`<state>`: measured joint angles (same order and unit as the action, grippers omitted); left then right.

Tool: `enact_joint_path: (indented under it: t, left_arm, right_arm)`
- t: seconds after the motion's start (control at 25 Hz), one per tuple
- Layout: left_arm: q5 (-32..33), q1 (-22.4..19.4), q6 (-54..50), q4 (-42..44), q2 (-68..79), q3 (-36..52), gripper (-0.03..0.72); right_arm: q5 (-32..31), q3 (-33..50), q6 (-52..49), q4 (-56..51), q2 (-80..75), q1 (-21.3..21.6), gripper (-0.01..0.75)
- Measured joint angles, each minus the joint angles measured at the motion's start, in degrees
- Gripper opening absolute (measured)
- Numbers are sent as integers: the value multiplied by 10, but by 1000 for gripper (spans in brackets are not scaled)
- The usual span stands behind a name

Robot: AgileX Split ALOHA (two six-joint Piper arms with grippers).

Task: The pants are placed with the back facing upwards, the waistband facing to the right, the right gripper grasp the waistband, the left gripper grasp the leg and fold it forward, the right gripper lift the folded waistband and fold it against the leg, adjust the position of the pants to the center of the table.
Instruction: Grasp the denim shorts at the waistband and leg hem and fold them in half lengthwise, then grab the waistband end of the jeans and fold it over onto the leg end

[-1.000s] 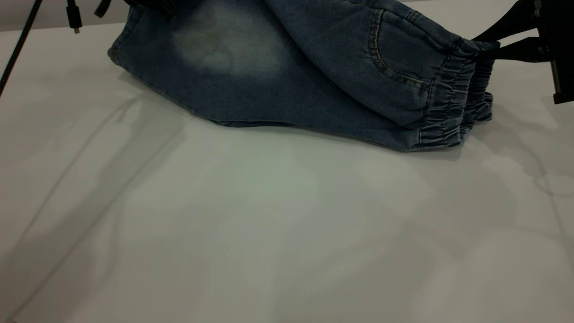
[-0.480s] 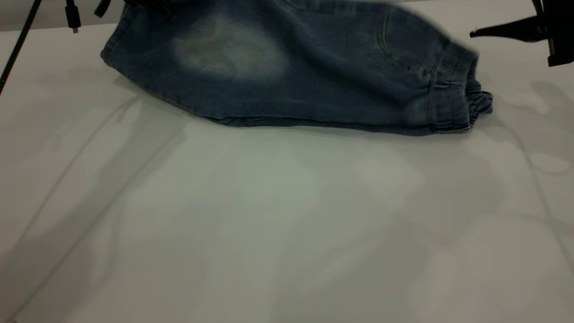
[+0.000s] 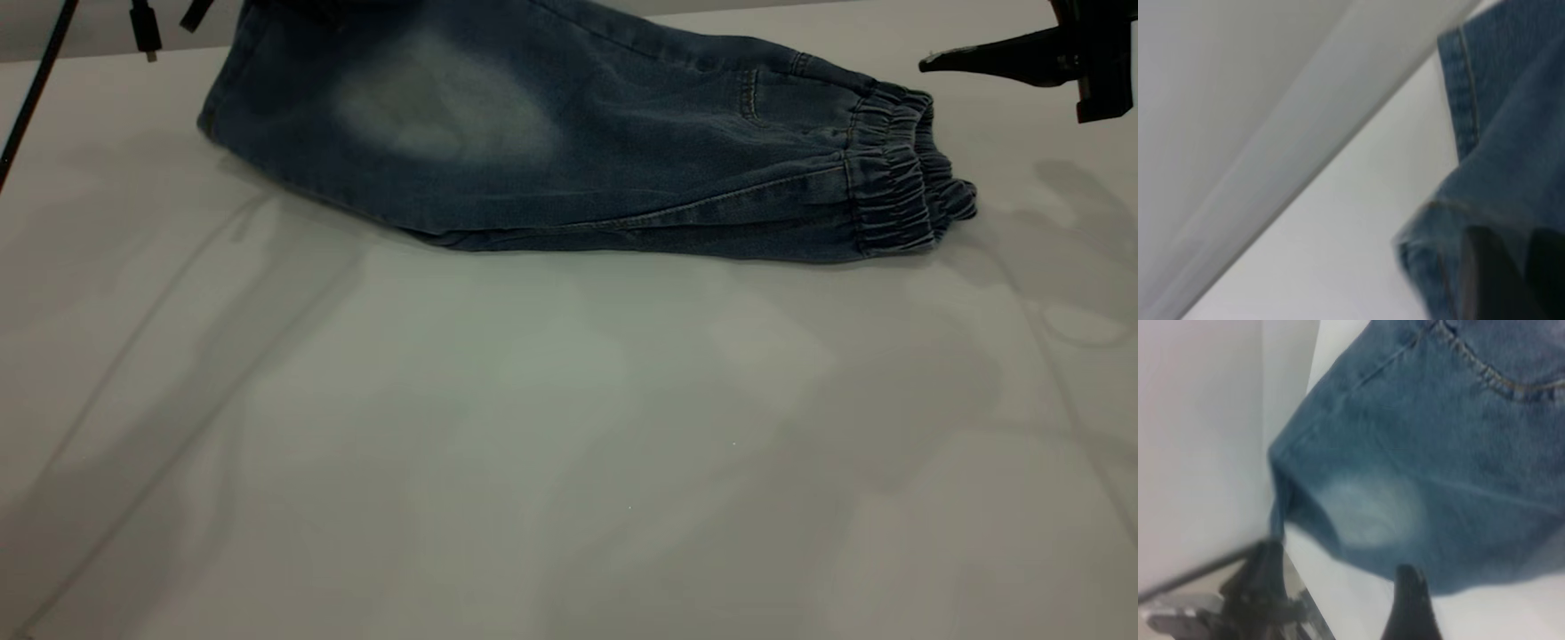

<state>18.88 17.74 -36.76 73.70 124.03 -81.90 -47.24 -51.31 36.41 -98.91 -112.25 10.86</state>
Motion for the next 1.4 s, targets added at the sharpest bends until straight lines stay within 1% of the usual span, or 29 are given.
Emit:
enact_joint_path:
  t: [0.04,0.12,0.24,0.28,0.36,0.48,0.6,0.68,0.88,1.12,1.24,1.32,1.4]
  left_arm:
    - [-2,0,-18,17,0,0,232]
    - [-1,0,-54,50,0,0,335]
    - [22,0,-105,106,0,0,456]
    - [33,0,-118,117,0,0,482]
    - [47,1,-145,130,-1,0,505]
    - [39,2,-152,122,-2,0,505]
    - [23,2,-152,91,-2,0,486]
    - [20,2,-152,74,-2,0,469]
    - [14,2,-151,58,-2,0,457]
    - [13,3,-151,56,-2,0,456]
    - [13,3,-151,55,-2,0,456]
    - [12,3,-151,55,-2,0,456]
    - [12,3,-151,55,-2,0,455]
  right_arm:
    - [-4,0,-1,12,0,0,449]
    - [-7,0,-1,32,0,0,449]
    - [-6,1,-6,73,0,-1,451]
    - [-6,1,-14,89,0,-1,451]
    - [-1,1,-26,122,0,-1,451]
    - [13,1,-32,161,0,-1,451]
    - [28,1,-29,182,-4,-1,451]
    - [23,1,-24,182,-14,-1,451]
    - [-8,1,32,193,-38,-7,451]
    - [10,1,111,204,-40,-11,451]
    - [17,1,122,193,-40,-12,451]
    - [21,1,123,193,-42,-12,465]
    - [21,0,130,193,-53,-12,502]
